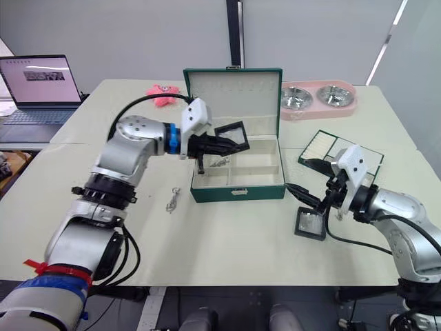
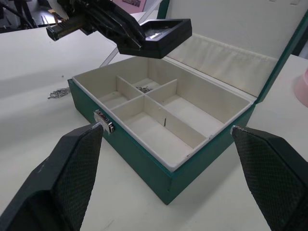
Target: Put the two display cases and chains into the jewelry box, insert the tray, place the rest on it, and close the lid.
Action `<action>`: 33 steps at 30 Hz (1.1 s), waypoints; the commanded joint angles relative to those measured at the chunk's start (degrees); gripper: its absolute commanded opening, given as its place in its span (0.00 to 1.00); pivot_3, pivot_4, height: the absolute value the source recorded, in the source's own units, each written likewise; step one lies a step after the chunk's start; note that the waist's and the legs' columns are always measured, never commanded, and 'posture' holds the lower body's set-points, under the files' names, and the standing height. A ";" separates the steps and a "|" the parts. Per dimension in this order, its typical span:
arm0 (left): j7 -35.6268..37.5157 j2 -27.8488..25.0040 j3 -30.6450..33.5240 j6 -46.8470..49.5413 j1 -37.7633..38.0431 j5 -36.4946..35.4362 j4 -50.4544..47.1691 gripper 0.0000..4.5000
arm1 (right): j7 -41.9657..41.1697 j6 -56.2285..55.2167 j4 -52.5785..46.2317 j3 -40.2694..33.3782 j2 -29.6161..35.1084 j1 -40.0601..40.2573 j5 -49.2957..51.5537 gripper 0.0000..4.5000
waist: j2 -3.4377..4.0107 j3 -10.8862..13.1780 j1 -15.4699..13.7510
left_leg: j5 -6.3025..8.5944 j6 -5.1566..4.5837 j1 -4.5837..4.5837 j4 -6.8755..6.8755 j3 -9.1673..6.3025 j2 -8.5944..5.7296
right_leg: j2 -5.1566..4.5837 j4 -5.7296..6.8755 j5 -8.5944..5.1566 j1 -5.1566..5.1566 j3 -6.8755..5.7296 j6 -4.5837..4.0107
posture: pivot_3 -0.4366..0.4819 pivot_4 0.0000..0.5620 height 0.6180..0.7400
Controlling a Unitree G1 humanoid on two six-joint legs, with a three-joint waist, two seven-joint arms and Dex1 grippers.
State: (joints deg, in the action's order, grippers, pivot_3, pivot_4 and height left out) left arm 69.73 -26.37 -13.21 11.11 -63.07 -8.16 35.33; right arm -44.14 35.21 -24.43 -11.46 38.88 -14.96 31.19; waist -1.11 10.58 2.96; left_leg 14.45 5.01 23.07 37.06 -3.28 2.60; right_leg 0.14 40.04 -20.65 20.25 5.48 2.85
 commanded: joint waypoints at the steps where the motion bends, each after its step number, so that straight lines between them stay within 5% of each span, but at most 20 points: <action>1: 0.73 2.48 -0.83 -7.40 -4.14 3.19 8.49 0.01 | 2.22 0.51 -4.73 -3.08 0.42 1.90 1.74 1.00 | -0.02 0.01 0.02 | 0.00 0.00 0.01 0.00 -0.01 0.00 | 0.00 0.00 0.00 -0.01 -0.01 0.00 | 0.48 0.27 1.00; 13: -5.48 9.21 -0.47 -21.49 -11.71 11.51 31.68 0.01 | 7.31 2.48 -9.75 -5.09 0.10 6.08 3.53 1.00 | -0.04 0.03 -0.01 | 0.00 -0.01 0.05 -0.01 -0.03 -0.04 | 0.02 -0.02 0.00 0.00 -0.02 0.00 | 0.48 0.27 1.00; 33: -12.88 12.90 2.53 -25.01 -11.94 16.08 39.23 0.01 | 9.91 3.18 -11.60 -5.46 0.77 7.86 5.51 1.00 | -0.05 0.03 -0.02 | 0.00 0.00 0.06 0.00 -0.04 -0.04 | 0.02 0.00 0.00 0.00 -0.03 0.01 | 0.48 0.27 1.00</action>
State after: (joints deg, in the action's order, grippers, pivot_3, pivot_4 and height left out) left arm 57.57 -13.51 -11.79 -12.89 -73.52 7.65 74.87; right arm -34.67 38.67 -33.64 -14.75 38.86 -7.21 35.82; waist -1.16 10.60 2.94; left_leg 14.45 5.01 23.13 37.06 -3.33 2.55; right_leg 0.16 40.05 -20.65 20.25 5.45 2.85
